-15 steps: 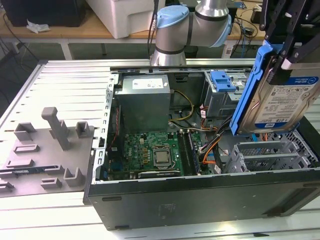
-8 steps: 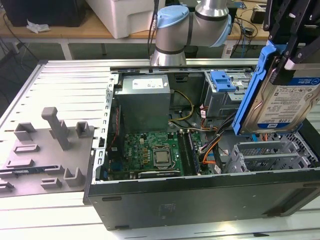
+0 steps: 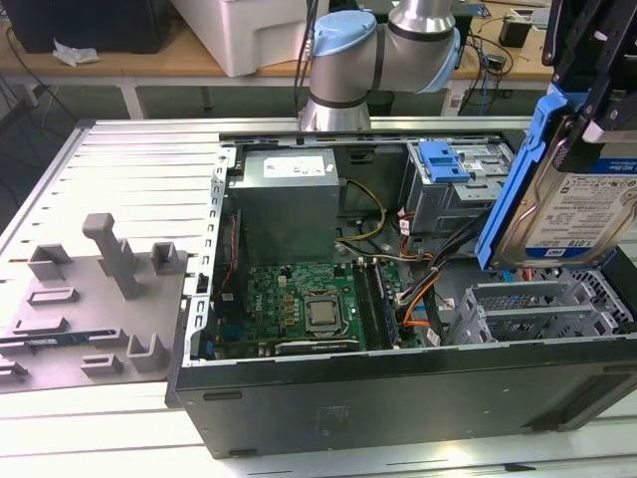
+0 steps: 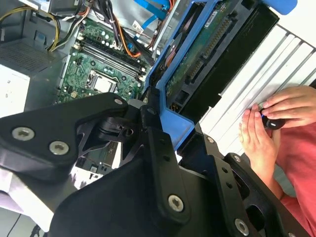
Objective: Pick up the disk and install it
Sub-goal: 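Insert the disk into the insertion slot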
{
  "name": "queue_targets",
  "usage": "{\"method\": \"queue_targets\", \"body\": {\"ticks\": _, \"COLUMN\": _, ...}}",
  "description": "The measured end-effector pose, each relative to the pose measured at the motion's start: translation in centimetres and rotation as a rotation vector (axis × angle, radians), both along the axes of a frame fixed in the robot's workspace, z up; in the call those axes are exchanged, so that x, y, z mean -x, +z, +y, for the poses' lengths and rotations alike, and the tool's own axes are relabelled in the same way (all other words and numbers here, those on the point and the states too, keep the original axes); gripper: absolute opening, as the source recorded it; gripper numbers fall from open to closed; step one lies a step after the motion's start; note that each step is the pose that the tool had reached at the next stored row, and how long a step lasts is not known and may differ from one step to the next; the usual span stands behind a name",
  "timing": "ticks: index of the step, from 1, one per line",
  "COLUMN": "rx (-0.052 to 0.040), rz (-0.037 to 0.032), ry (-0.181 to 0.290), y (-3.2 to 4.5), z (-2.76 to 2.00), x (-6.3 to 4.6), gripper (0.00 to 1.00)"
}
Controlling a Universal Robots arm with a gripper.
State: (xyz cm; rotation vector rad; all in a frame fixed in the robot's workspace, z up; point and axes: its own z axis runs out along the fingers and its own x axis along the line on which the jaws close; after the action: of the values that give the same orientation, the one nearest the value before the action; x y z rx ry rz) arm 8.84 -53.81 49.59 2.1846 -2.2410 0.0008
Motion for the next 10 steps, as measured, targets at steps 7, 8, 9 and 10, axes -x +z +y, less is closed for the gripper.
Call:
{"method": "queue_targets", "body": {"ticks": 7, "rx": 0.0, "rz": 0.0, "ry": 0.002, "y": -0.09, "z": 0.0, "x": -0.43, "gripper": 0.37}}
{"method": "queue_targets", "body": {"ticks": 8, "rx": -0.0001, "rz": 0.0, "ry": 0.005, "y": -0.13, "z": 0.0, "x": -0.45, "gripper": 0.37}}
{"method": "queue_targets", "body": {"ticks": 9, "rx": -0.0001, "rz": 0.0, "ry": 0.012, "y": -0.17, "z": 0.0, "x": -0.48, "gripper": 0.37}}
{"method": "queue_targets", "body": {"ticks": 10, "rx": 0.0, "rz": 0.0, "ry": 0.02, "y": -0.19, "z": 0.0, "x": -0.5, "gripper": 0.37}}
